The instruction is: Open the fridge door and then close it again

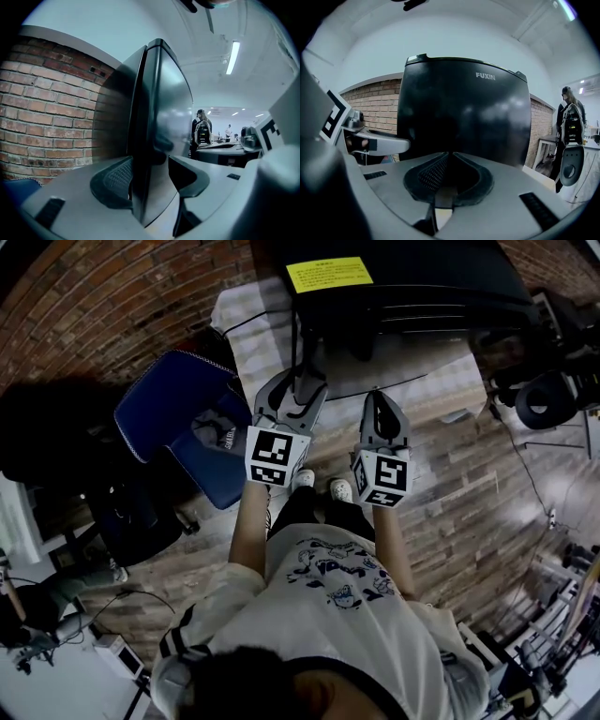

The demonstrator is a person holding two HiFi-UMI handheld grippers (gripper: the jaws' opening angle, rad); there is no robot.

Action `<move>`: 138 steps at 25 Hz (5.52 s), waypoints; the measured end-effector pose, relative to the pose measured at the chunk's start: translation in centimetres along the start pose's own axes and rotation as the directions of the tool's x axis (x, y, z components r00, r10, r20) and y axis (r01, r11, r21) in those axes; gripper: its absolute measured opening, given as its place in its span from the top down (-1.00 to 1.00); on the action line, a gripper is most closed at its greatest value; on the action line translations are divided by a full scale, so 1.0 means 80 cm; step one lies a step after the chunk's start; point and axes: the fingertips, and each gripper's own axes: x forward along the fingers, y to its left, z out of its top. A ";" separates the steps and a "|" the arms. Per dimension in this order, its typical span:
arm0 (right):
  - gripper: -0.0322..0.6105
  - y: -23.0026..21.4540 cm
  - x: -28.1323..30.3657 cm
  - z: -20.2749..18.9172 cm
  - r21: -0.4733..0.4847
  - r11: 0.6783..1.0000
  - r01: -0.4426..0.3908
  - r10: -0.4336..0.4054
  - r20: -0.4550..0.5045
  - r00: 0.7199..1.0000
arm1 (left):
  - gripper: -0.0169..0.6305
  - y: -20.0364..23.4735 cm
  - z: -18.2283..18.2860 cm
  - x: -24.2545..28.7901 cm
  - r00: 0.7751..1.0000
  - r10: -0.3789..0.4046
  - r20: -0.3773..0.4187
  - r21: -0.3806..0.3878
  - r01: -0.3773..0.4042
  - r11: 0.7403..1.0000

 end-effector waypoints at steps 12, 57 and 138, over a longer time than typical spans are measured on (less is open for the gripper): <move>0.77 -0.002 -0.009 -0.012 0.024 1.000 -0.004 0.004 -0.009 1.000 | 0.27 0.003 0.002 0.003 0.999 0.013 -0.053 -0.010 -0.013 1.000; 0.77 -0.043 -0.276 -0.036 0.008 0.943 -0.334 0.333 0.031 0.942 | 0.48 -0.282 -0.043 -0.117 0.994 0.107 -0.014 -0.052 -0.108 0.993; 0.52 -0.487 -0.400 -0.066 0.089 0.991 -0.095 0.091 0.050 0.995 | 0.63 -0.726 -0.036 0.067 0.851 -0.518 -0.082 0.081 0.524 0.848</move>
